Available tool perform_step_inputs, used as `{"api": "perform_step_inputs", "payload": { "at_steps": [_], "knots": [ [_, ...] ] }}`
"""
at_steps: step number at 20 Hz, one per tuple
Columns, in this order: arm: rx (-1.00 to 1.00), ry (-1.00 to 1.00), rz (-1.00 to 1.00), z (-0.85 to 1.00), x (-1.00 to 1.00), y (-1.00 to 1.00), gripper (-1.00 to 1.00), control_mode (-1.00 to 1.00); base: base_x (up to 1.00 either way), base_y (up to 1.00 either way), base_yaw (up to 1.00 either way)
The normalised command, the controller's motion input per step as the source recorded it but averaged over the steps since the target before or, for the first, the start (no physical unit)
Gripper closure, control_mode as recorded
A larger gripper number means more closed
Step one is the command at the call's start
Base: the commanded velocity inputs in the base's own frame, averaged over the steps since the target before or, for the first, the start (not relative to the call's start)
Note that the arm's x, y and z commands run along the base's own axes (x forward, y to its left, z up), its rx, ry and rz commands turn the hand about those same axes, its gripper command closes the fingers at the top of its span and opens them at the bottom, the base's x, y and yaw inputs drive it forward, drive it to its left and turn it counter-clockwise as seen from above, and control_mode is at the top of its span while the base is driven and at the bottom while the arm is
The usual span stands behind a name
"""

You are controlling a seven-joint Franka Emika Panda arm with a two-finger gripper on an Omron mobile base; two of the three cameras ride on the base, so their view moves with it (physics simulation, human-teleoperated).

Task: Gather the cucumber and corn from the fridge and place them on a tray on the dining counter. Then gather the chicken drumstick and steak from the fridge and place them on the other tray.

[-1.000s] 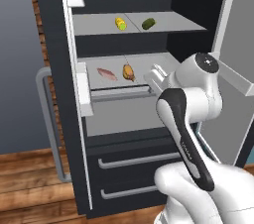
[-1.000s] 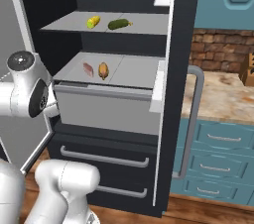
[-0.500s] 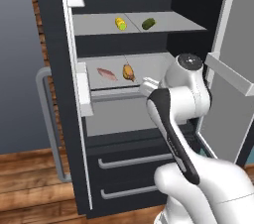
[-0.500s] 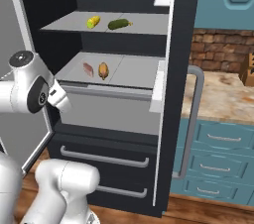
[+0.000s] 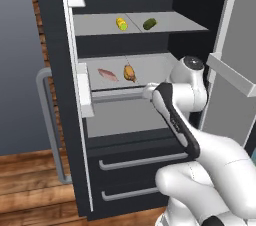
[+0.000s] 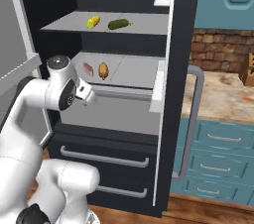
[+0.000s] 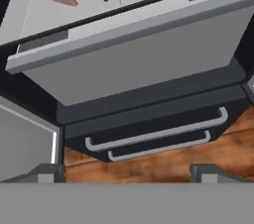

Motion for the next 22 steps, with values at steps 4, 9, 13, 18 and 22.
{"api": "perform_step_inputs", "payload": {
  "at_steps": [4,9,13,18,22],
  "knots": [
    [-0.17,0.05,0.18,-0.20,0.55,0.08,-1.00,-1.00,0.00,0.00,0.00],
    [-0.04,0.03,0.06,-0.03,0.12,0.01,-1.00,-1.00,0.00,0.00,0.00],
    [0.00,0.00,0.00,0.00,0.00,0.00,-1.00,-1.00,0.00,0.00,0.00],
    [0.00,0.00,0.00,0.00,0.00,0.00,-1.00,-1.00,0.00,0.00,0.00],
    [0.00,0.00,0.00,0.00,0.00,0.00,-1.00,1.00,0.00,0.00,0.00]
  ]
}}
